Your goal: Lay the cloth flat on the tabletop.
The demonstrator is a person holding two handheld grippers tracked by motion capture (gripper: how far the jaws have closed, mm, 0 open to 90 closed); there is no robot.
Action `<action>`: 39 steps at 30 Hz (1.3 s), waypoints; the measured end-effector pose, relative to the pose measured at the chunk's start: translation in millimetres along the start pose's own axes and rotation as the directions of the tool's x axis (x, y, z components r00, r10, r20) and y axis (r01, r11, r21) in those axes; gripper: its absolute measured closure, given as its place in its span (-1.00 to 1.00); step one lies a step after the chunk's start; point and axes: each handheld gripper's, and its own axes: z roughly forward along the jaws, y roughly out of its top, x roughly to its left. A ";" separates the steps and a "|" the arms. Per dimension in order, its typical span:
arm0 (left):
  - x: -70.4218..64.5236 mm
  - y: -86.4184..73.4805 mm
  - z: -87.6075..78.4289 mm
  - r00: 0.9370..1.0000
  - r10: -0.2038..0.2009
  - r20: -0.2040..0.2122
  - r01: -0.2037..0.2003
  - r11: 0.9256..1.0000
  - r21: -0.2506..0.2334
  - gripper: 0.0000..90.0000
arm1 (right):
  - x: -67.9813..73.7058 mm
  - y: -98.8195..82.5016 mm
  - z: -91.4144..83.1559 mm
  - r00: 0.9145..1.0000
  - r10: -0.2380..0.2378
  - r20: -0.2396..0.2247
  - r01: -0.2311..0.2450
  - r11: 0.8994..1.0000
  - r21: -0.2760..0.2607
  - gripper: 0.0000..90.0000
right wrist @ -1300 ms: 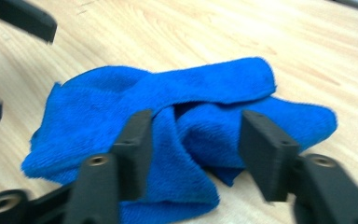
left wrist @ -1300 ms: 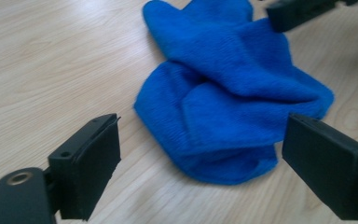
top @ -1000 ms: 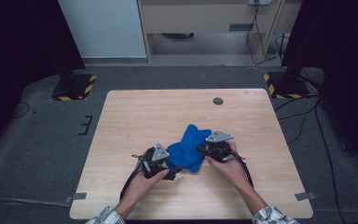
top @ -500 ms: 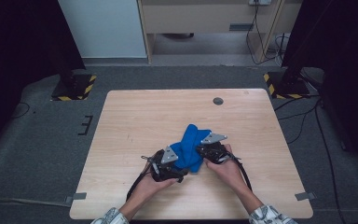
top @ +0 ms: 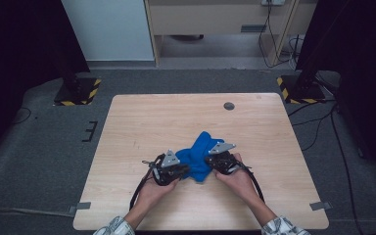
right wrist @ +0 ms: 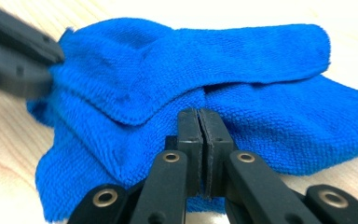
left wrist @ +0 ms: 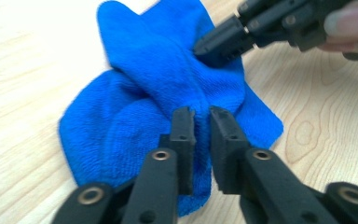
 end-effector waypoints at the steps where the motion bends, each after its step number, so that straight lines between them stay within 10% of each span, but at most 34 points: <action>1: 2.1 -0.2 -1.3 1.000 -0.013 0.005 0.013 1.000 -0.004 0.84 | 0.8 -0.5 -0.2 1.000 0.000 -0.002 0.000 1.000 0.003 0.96; 17: 6.2 -0.5 -8.7 0.999 -0.046 0.012 0.046 0.999 -0.021 0.94 | 5.3 -4.3 -0.7 1.000 -0.003 -0.004 0.003 1.000 0.026 0.96; 30: -19.9 -4.2 0.7 1.000 0.008 0.020 -0.008 1.000 -0.008 0.02 | 3.6 -5.5 0.1 1.000 0.006 -0.006 -0.006 1.000 0.023 0.95; 39: -3.3 -1.3 -3.4 1.000 -0.022 -0.014 0.022 1.000 -0.010 0.89 | 5.9 -5.6 -1.4 1.000 -0.005 -0.008 0.005 1.000 0.031 0.95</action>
